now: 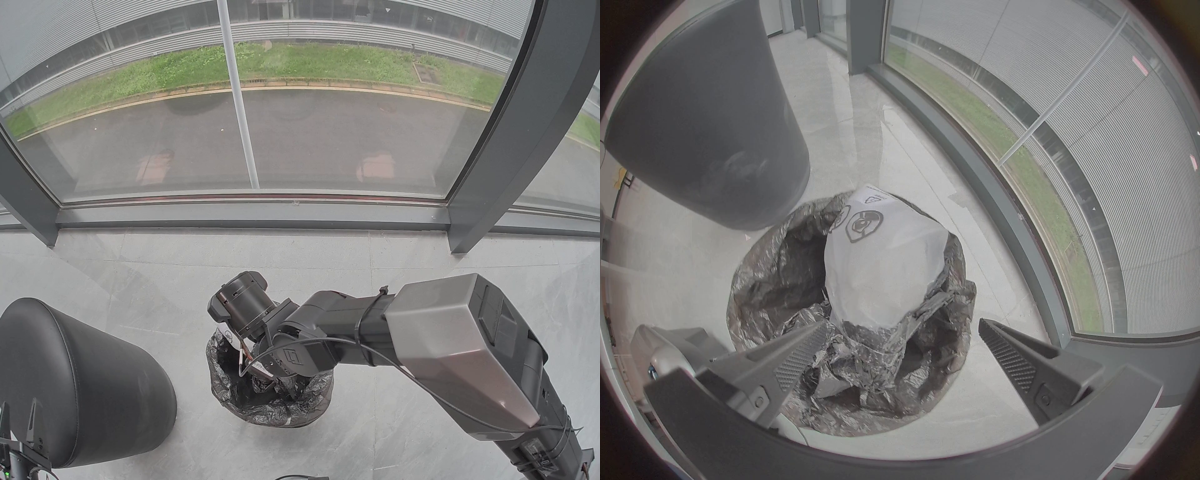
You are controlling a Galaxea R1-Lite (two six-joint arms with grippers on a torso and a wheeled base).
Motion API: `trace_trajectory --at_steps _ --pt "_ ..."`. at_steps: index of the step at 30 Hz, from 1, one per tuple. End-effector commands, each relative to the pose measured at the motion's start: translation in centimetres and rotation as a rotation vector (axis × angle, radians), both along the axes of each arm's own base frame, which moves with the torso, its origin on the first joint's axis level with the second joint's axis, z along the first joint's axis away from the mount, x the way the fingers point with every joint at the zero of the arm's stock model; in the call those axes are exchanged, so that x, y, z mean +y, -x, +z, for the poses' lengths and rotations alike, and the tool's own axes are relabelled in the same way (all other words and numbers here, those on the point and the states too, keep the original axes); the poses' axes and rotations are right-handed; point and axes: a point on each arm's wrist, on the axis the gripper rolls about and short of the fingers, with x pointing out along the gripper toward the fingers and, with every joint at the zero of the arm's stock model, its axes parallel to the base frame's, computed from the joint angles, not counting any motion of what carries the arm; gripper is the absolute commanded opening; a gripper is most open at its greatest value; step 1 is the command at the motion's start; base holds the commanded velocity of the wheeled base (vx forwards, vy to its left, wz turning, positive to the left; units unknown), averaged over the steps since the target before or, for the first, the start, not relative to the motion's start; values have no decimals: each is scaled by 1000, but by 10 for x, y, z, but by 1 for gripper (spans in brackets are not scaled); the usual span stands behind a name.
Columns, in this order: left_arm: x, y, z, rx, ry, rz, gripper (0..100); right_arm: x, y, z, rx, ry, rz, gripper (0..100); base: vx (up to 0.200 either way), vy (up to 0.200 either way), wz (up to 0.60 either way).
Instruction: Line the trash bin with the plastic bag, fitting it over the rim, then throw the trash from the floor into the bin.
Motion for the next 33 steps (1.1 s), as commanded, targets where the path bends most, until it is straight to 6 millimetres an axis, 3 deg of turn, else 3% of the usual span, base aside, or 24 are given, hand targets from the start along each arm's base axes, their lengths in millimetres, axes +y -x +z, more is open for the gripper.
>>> trace_trajectory --at_steps 1,11,19,25,33 --pt "0 -2 -5 24 -12 -1 100 11 8 -5 -12 -22 27 100 0 0 0" --pt "0 -2 -5 17 10 -3 100 25 32 14 -39 -53 86 100 0 0 0" --pt "0 -2 -5 16 13 -4 100 21 28 16 -38 -48 74 100 0 0 0" --pt "0 -2 -5 17 16 -3 100 6 14 5 6 20 34 100 0 0 0" --pt "0 -2 -5 14 24 -5 100 7 17 12 0 13 42 100 0 0 0"
